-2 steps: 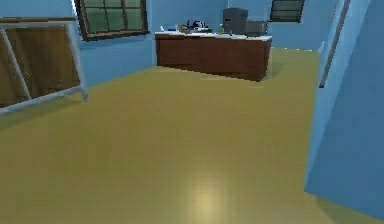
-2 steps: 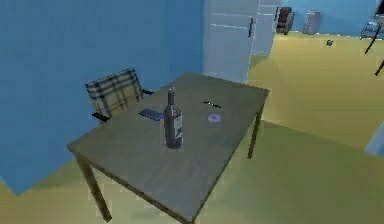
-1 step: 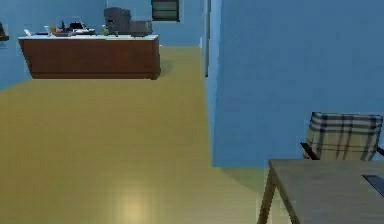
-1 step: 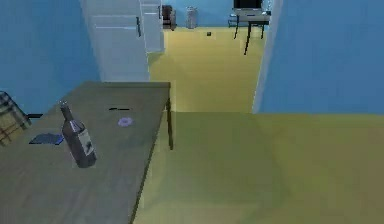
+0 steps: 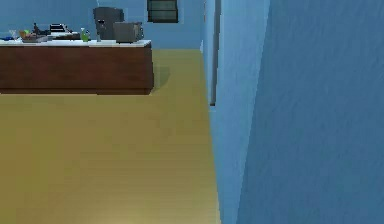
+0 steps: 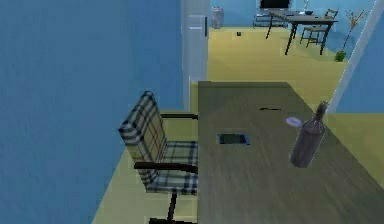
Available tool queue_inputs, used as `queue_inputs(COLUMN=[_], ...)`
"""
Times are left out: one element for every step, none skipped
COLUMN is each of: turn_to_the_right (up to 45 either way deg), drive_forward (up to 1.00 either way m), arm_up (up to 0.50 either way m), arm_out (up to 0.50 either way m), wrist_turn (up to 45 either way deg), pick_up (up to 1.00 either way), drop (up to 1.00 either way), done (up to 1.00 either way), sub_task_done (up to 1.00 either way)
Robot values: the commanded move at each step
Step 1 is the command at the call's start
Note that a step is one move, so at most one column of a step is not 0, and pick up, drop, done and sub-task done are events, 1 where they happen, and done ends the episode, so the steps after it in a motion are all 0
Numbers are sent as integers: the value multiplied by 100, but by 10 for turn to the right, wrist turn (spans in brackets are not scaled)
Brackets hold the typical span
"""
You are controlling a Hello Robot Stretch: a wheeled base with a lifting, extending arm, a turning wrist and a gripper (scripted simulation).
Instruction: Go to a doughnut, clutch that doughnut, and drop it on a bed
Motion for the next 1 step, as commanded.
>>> queue_inputs(turn_to_the_right=[120], drive_forward=[0], arm_up=[0], arm_out=[0], wrist_turn=[0], pick_up=[0], drop=[0], done=[0], sub_task_done=[0])
